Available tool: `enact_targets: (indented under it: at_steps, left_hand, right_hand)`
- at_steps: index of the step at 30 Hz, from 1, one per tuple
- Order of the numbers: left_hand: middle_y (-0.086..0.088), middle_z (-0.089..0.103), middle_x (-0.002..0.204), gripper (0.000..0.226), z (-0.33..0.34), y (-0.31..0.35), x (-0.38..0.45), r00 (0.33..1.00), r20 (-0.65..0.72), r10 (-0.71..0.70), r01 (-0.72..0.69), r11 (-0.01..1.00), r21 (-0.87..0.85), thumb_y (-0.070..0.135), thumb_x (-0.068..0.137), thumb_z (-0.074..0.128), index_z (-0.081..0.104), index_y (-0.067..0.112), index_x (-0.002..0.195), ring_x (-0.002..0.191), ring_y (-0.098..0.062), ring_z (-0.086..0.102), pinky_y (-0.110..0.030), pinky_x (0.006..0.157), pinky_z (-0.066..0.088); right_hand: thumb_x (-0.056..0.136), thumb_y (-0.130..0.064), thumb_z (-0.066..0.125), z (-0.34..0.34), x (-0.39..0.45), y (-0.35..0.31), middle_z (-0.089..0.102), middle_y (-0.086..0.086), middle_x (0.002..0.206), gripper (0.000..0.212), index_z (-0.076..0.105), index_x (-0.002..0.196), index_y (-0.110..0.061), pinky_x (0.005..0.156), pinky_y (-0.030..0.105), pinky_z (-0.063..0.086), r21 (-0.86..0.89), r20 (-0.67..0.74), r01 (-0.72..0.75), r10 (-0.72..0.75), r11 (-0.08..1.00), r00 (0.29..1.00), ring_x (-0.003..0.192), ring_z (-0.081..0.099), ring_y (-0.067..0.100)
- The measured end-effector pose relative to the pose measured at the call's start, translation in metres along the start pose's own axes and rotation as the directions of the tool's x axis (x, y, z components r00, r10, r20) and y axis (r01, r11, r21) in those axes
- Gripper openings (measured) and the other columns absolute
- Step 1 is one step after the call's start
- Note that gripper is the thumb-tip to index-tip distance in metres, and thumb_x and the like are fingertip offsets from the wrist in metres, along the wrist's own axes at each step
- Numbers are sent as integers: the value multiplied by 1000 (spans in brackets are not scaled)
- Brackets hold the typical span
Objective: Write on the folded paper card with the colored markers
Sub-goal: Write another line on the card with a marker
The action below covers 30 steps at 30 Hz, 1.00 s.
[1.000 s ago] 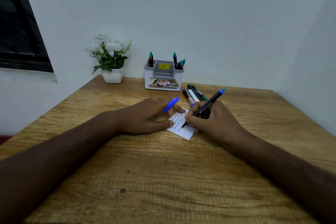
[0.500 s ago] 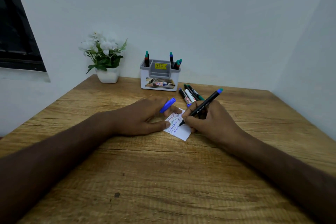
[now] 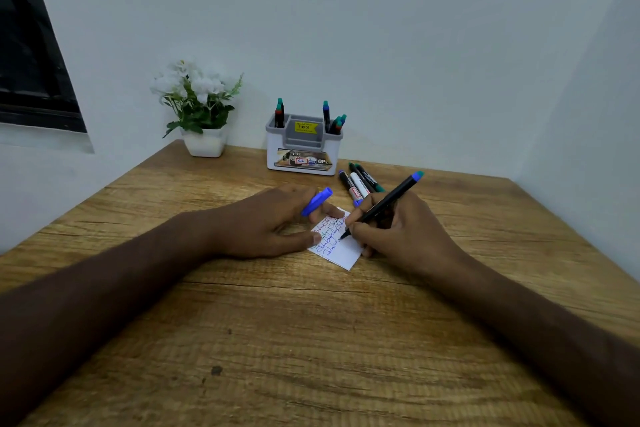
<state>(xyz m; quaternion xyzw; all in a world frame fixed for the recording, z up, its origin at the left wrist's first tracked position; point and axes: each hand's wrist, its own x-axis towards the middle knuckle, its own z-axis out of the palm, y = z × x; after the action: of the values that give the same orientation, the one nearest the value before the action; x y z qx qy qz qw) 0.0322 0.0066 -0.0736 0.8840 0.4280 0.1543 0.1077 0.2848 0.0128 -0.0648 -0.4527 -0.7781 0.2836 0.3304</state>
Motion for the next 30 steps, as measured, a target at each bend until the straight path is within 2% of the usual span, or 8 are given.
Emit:
enact_targets:
  at_steps: [6,9,13,19,22,26,28,30]
  left_hand:
    - [19,51,104,16,-2,6,-1,1000,-5,22,-22,1000,-19,45,102,60,45,40,103,98,-5,52,-33,86,47]
    - [15,53,105,18,-1,4,-1,1000,-8,12,-12,1000,-16,48,102,59,48,35,106,98,-9,54,-38,86,49]
    - [19,50,101,16,-1,4,0,1000,-19,15,-15,1000,5,46,102,60,47,36,102,96,-4,51,-24,80,42]
    - [26,47,100,18,0,3,-1,999,-32,6,-4,999,33,48,102,60,47,35,101,96,3,49,-23,76,38]
    - [23,48,100,18,-2,6,-2,1000,-23,-7,9,997,72,50,102,58,44,39,102,95,5,49,-17,74,38]
    - [17,51,100,20,-3,11,-2,999,-8,-40,41,995,90,53,106,47,47,33,108,91,-2,50,-28,79,46]
    - [15,52,100,22,-3,12,-2,999,-20,-47,49,996,75,51,108,37,48,33,111,91,-3,50,-32,82,46]
    - [13,54,103,28,-3,12,-2,998,-31,-59,61,996,65,50,109,31,49,30,117,93,-3,50,-33,86,45]
  right_hand:
    - [90,-15,75,0,-1,0,77,0,71,9,77,88,-23,72,41,66,22,0,-1,1,1000,1000,60,75,16]
    - [91,-14,75,-1,0,1,77,-1,71,10,77,88,-23,69,35,65,27,5,-15,15,1000,1000,59,74,15]
    - [92,-10,71,-1,-1,1,77,4,69,11,76,88,-20,66,30,62,47,-6,-24,24,999,1000,58,74,16]
    - [91,-11,72,-3,1,3,78,8,71,9,76,87,-19,72,33,64,50,31,-59,58,997,998,62,75,18]
    - [91,-6,75,-4,3,2,78,10,74,6,78,92,-11,70,31,61,224,10,-62,62,973,998,65,75,19]
    - [94,7,67,-7,7,2,77,23,89,14,76,92,-4,75,35,64,631,-77,-64,144,773,987,77,74,25]
    - [100,5,57,-9,8,3,77,30,101,22,76,91,-1,75,35,65,723,-58,-60,147,689,987,82,76,30]
    - [103,2,52,-9,7,1,77,31,105,25,75,93,1,76,36,65,726,-54,-41,117,686,992,85,76,32]
